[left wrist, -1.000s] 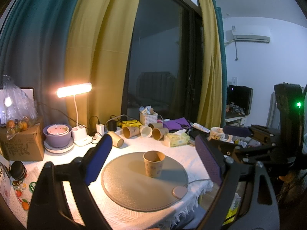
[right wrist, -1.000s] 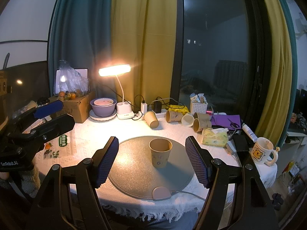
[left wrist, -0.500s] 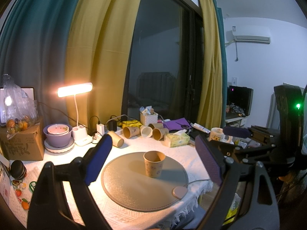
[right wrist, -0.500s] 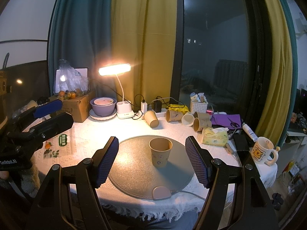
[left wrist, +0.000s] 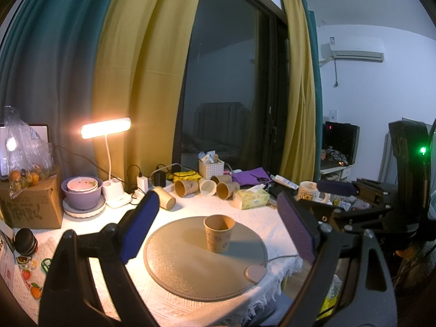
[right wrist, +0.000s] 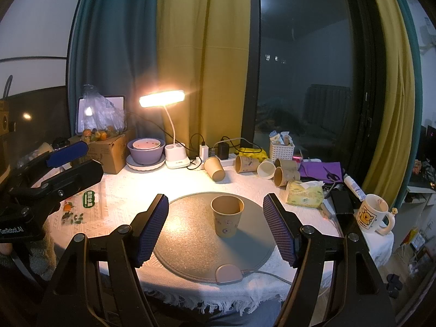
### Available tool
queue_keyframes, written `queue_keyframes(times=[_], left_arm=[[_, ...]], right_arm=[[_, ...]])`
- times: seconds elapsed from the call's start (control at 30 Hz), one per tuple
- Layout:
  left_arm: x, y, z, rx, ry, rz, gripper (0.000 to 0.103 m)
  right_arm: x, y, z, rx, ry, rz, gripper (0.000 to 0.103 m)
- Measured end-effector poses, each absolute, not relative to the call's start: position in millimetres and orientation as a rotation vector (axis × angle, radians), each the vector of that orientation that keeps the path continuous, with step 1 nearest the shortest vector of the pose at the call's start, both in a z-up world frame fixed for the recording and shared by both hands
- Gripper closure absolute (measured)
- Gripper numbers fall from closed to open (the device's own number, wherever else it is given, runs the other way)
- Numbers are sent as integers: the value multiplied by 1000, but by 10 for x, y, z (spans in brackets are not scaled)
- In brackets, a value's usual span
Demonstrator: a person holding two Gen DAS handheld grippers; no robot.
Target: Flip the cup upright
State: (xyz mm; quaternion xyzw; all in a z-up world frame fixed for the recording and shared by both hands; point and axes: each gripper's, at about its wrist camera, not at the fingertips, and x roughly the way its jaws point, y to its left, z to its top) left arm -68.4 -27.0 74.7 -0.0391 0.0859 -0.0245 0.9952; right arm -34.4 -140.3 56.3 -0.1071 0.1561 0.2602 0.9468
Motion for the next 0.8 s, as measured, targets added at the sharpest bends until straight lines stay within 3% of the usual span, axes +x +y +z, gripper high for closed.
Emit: queue_keyframes(times=[0.8], left_arm=[[-730, -349, 737, -52, 164, -79, 14]], right_arm=[[-342, -1402, 560, -216, 317, 529, 28]])
